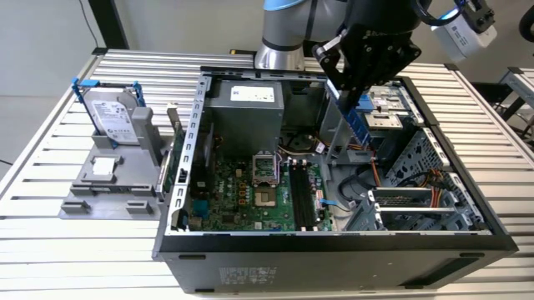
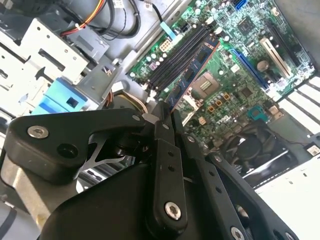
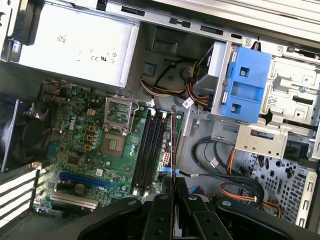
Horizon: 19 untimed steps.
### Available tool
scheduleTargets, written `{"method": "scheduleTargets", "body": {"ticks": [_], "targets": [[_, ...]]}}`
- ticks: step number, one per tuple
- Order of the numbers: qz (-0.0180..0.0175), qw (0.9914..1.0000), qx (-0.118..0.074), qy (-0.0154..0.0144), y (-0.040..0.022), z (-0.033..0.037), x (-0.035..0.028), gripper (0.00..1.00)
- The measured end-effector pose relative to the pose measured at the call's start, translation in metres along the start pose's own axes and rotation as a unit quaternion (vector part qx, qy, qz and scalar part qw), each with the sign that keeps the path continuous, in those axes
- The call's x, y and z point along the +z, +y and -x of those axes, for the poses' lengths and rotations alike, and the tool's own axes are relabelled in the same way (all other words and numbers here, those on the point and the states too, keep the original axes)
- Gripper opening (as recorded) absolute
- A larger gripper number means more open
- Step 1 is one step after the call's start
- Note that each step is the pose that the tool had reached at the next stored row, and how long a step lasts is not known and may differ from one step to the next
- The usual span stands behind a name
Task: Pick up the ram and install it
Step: 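Insert the ram into the slot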
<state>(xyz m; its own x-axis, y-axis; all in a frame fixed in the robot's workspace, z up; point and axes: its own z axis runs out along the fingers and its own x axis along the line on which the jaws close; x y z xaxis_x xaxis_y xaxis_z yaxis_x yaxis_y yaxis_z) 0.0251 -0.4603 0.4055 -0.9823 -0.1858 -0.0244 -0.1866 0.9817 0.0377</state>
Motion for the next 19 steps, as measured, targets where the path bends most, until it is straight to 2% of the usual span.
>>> {"method": "scheduleTargets", "body": {"ticks": [4,6,10,15,19], "targets": [[-0.0003,0.99992,0.012,-0.0005,0.0000,-0.0002,0.0001,0.00],[-0.0007,0.99969,0.025,-0.0009,0.0001,-0.0006,0.0005,0.00],[-0.0011,0.99955,0.030,-0.0011,0.0001,-0.0006,0.0019,0.00],[-0.0016,0.99946,0.033,-0.0033,-0.0002,-0.0008,0.0089,0.00],[-0.0017,0.99936,0.036,-0.0035,-0.0004,-0.0009,0.0161,0.00]]}}
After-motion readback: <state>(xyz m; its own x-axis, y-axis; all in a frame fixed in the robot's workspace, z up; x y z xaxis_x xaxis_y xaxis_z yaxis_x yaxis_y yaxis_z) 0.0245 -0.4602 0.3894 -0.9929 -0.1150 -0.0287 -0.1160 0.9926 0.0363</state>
